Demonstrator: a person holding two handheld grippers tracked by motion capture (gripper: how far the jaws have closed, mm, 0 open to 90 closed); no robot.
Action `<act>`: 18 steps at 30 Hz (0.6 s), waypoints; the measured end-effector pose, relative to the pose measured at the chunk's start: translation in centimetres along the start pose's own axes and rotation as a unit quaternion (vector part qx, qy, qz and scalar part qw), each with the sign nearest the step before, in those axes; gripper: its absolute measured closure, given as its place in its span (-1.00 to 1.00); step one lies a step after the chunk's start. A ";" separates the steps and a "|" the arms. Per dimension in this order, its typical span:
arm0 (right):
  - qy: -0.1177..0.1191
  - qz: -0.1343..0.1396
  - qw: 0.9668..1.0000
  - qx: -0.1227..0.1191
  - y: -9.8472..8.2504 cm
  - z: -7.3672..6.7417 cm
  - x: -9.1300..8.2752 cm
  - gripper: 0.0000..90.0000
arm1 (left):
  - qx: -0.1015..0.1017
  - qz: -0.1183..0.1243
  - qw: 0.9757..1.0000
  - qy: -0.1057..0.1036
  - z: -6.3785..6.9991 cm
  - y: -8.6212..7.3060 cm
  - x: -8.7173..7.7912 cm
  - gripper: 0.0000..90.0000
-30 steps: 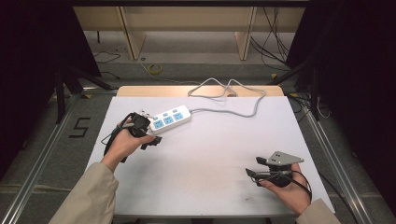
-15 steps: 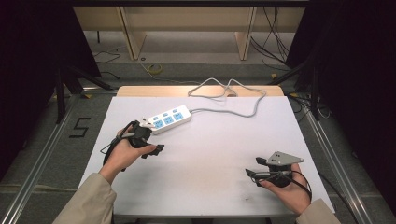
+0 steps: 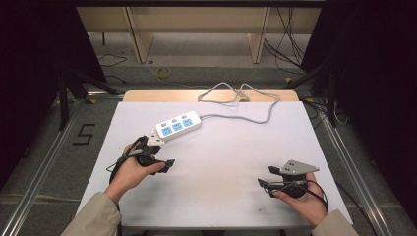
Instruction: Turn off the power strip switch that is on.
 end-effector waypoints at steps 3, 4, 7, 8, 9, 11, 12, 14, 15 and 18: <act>0.001 0.000 1.000 0.001 0.0 -0.1 0.0 -0.18 | 0.006 0.003 1.000 0.001 0.3 -0.2 -0.1 -0.38; 0.001 0.000 1.000 0.002 0.0 -0.1 0.0 -0.18 | 0.008 0.005 1.000 0.002 0.4 -0.2 -0.1 -0.38; 0.003 0.000 1.000 -0.001 0.0 -0.1 0.0 -0.18 | 0.004 0.009 1.000 -0.006 0.8 -0.5 -0.1 -0.38; 0.003 0.000 1.000 0.000 0.0 -0.2 0.0 -0.18 | 0.002 0.012 1.000 -0.009 1.0 -0.6 -0.1 -0.38; 0.004 0.000 1.000 0.000 0.0 -0.2 0.0 -0.18 | 0.001 0.013 1.000 -0.009 1.1 -0.8 -0.1 -0.38; 0.005 0.000 1.000 -0.003 -0.1 -0.2 0.1 -0.18 | 0.002 0.011 1.000 -0.008 1.2 -1.2 -0.1 -0.39; 0.006 -0.001 1.000 -0.003 -0.1 -0.3 0.1 -0.18 | 0.003 0.010 1.000 -0.007 1.3 -1.4 -0.1 -0.39; 0.007 -0.001 1.000 -0.002 -0.1 -0.3 0.1 -0.18 | 0.006 0.011 1.000 -0.006 1.5 -1.8 0.0 -0.39; 0.007 -0.001 1.000 -0.001 -0.1 -0.4 0.1 -0.18 | 0.004 0.014 1.000 -0.003 1.6 -2.0 0.0 -0.40; 0.007 -0.001 1.000 -0.001 -0.1 -0.4 0.1 -0.18 | 0.007 0.015 1.000 -0.005 1.8 -2.8 0.0 -0.41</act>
Point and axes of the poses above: each handheld gripper's, and its own axes: x roughly forward along the jaws, y roughly out of its top, z roughly to its right, the point moved 6 cm from there along x, roughly forward along the jaws, and after that the axes turned 2 degrees about x, right-handed, at the moved point
